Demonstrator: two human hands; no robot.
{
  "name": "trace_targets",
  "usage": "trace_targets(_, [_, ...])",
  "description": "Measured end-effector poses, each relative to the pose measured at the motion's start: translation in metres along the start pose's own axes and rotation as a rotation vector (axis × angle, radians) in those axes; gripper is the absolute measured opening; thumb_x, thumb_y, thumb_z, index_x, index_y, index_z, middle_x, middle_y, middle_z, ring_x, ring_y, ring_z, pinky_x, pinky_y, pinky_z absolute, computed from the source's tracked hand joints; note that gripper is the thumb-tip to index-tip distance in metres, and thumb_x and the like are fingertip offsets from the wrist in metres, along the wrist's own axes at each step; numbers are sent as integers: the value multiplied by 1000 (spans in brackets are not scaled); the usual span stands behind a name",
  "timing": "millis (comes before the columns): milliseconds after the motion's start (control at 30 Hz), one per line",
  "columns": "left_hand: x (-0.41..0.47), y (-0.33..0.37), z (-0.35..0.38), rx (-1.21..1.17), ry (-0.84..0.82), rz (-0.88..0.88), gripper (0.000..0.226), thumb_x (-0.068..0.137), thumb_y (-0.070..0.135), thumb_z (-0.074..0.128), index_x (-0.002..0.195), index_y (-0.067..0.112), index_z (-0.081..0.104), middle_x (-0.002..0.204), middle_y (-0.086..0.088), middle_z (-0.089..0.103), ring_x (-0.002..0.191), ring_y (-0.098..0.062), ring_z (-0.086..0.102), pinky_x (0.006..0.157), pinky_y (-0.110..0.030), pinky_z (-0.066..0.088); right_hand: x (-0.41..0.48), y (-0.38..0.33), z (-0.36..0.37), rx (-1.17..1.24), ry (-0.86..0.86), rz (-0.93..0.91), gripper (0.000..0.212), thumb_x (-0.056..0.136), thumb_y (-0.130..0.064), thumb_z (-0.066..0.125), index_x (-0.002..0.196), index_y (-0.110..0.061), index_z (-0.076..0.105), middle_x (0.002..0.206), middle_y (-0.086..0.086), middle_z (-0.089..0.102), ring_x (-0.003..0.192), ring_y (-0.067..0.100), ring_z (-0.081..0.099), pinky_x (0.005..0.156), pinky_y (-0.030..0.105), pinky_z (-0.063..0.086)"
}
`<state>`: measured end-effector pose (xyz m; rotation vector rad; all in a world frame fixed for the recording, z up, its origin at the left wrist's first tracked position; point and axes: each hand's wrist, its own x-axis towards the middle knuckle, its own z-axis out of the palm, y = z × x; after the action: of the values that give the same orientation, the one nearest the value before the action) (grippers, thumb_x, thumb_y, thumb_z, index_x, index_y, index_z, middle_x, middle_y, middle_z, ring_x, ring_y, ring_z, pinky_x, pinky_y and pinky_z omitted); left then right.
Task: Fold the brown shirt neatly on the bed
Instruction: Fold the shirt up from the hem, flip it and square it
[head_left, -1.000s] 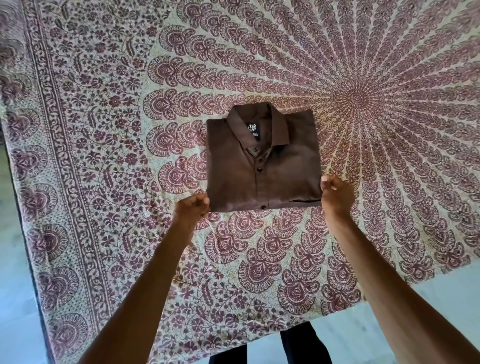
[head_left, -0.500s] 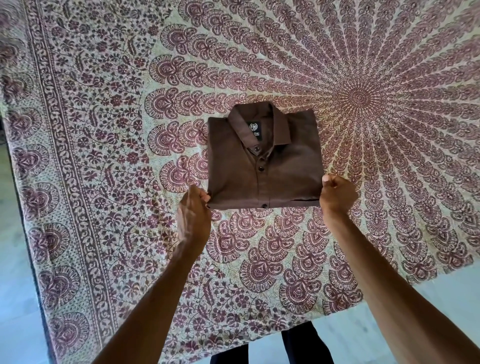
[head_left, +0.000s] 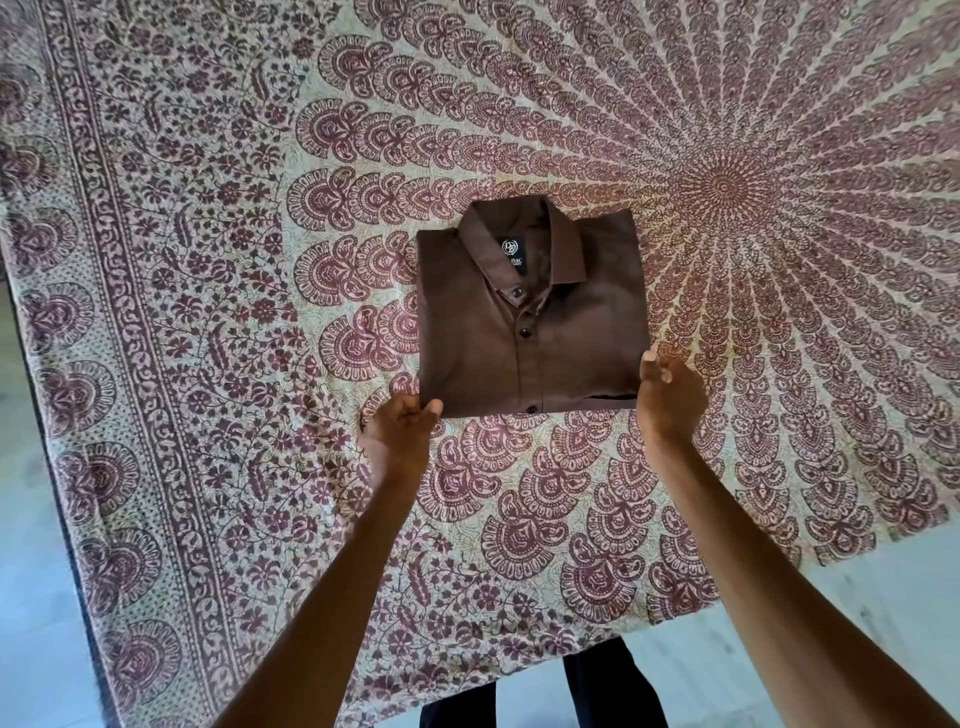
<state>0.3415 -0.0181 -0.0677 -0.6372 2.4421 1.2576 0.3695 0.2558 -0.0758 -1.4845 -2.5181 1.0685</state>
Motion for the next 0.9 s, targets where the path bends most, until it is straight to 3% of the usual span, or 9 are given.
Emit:
trace_targets(133, [-2,13,7,61,-12,64,21,92,16,60,79,8,46,61,2,49,53,-12,44,44,-20,29,-1,1,-1,16,2,-4,28,98,-22,49,95,1,66,83,11,63,71,20,51,48,20,31])
trace_targets(233, [7,17,6,65,-60,35,21,95,17,54,79,8,44,61,1,42,52,-11,35,40,-15,25,2,2,-2,82,4,15,26,97,-23,54,92,-1,67,84,13,67,71,19,53,50,25,34])
trace_targets(333, [13,14,-1,60,-98,69,19,95,23,56,82,9,52,62,2,49,55,-11,42,44,-19,30,5,4,0,123,-7,51,26,96,-25,57,91,-2,67,86,13,68,71,19,55,56,28,43])
trace_targets(467, [14,11,-5,175,-107,138,39,91,25,62,58,16,44,53,4,43,49,-7,35,45,-20,24,7,5,1,106,-7,41,29,96,-27,57,92,-1,68,88,12,70,73,19,57,59,29,45])
trace_targets(567, [14,13,-6,226,-97,140,41,91,25,63,56,16,43,50,6,42,47,-6,35,44,-20,24,6,6,2,74,-8,17,28,96,-26,56,93,-1,69,88,13,70,73,19,56,59,27,36])
trace_targets(667, [12,20,-7,253,-71,93,38,93,23,58,59,14,45,51,4,43,48,-8,36,44,-22,25,4,5,1,66,1,-6,29,96,-26,56,89,-1,69,83,12,68,71,21,54,61,27,31])
trace_targets(767, [10,27,-6,333,-111,54,34,97,28,51,73,6,58,61,-5,50,57,-19,43,49,-27,28,3,6,0,5,11,-48,32,99,-24,50,87,1,66,78,11,64,70,22,50,60,33,31])
trace_targets(900, [24,23,-8,63,-169,-241,37,102,31,40,83,7,62,81,-15,63,67,-25,57,62,-33,48,0,12,-2,81,-10,-40,31,100,-20,48,84,1,64,72,7,58,67,21,48,54,33,32])
